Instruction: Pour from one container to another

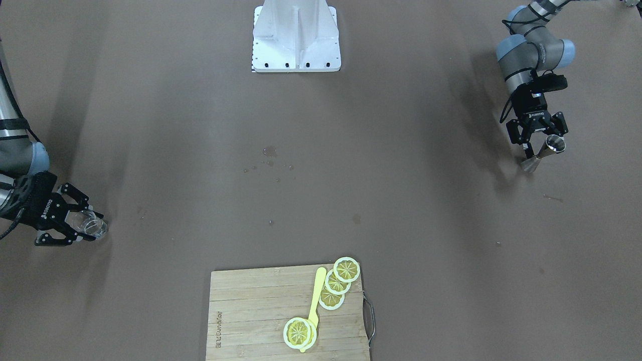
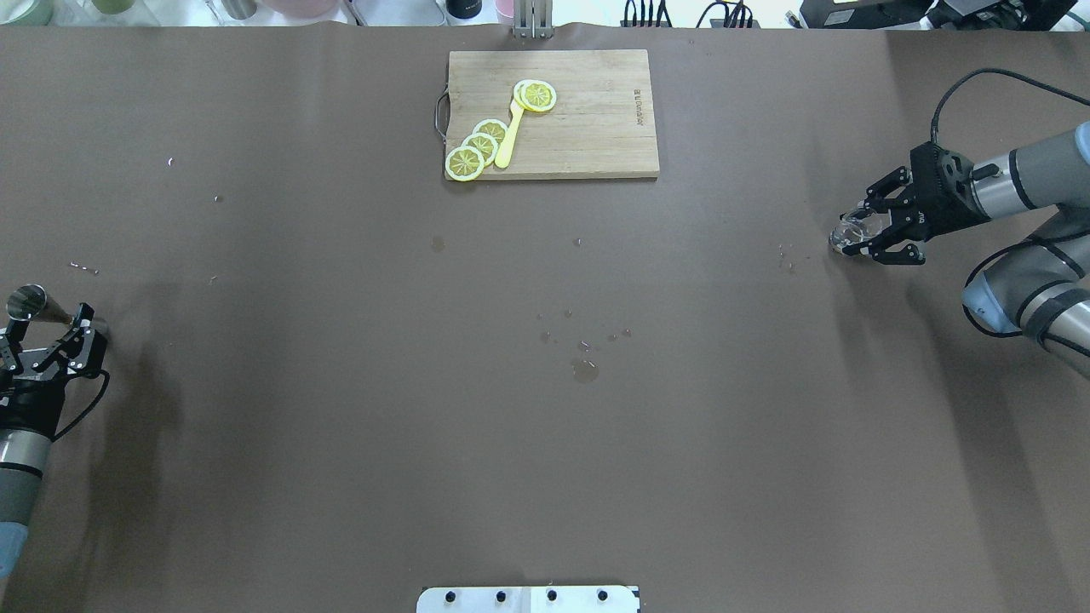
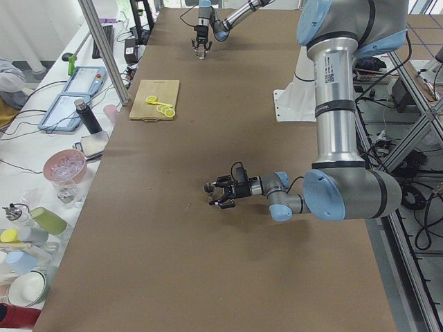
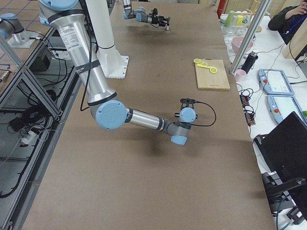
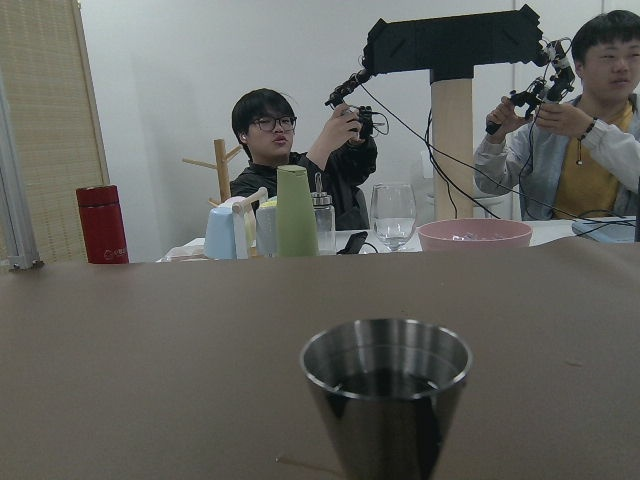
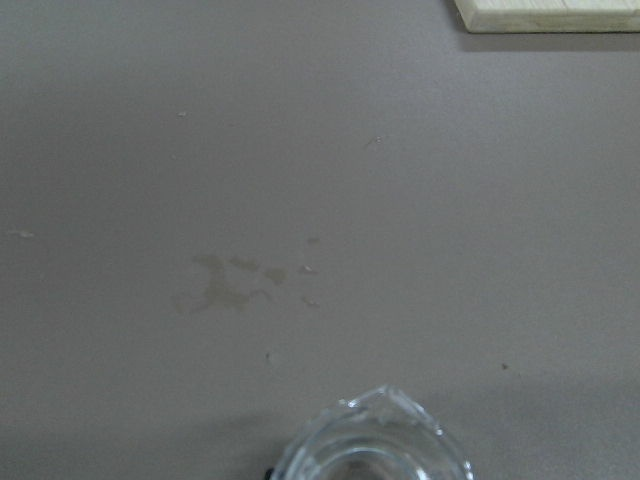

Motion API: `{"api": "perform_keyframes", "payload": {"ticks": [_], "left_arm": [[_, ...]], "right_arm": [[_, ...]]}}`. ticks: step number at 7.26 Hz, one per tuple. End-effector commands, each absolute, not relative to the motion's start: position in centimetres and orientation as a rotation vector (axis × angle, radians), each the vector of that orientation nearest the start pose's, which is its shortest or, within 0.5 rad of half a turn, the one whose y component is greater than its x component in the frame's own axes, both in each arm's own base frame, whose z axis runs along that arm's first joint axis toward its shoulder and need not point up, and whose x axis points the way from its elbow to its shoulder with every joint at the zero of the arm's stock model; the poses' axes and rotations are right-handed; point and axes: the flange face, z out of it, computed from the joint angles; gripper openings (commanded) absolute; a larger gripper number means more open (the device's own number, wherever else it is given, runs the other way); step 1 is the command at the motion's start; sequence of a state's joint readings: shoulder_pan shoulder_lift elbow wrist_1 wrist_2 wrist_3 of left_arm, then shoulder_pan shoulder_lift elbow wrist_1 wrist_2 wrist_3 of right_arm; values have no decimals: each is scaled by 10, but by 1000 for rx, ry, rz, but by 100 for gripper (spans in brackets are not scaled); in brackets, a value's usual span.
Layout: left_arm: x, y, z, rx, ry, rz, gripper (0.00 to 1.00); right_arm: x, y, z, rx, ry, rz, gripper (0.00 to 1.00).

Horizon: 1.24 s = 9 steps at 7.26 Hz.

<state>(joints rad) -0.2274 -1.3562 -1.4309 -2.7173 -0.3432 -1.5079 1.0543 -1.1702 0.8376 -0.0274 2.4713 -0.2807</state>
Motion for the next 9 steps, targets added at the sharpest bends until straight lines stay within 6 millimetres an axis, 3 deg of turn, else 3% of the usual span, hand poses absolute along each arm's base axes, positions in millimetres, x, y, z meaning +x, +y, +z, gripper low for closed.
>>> {"api": "perform_keyframes", "payload": {"ticks": [1, 3, 7, 9], "left_arm": [[315, -316, 662, 1250, 498, -637, 78], [314, -317, 663, 1243, 514, -659, 67], [316, -316, 666, 1212, 528, -655, 66], [317, -316, 667, 1204, 530, -653, 62]], "right_arm": [[-259, -578, 609, 1089, -965, -1195, 38], [-254, -580, 608, 1094, -960, -1189, 27], [-228, -615, 572, 1119, -924, -1140, 0], [-227, -621, 556, 1146, -912, -1142, 0]]}}
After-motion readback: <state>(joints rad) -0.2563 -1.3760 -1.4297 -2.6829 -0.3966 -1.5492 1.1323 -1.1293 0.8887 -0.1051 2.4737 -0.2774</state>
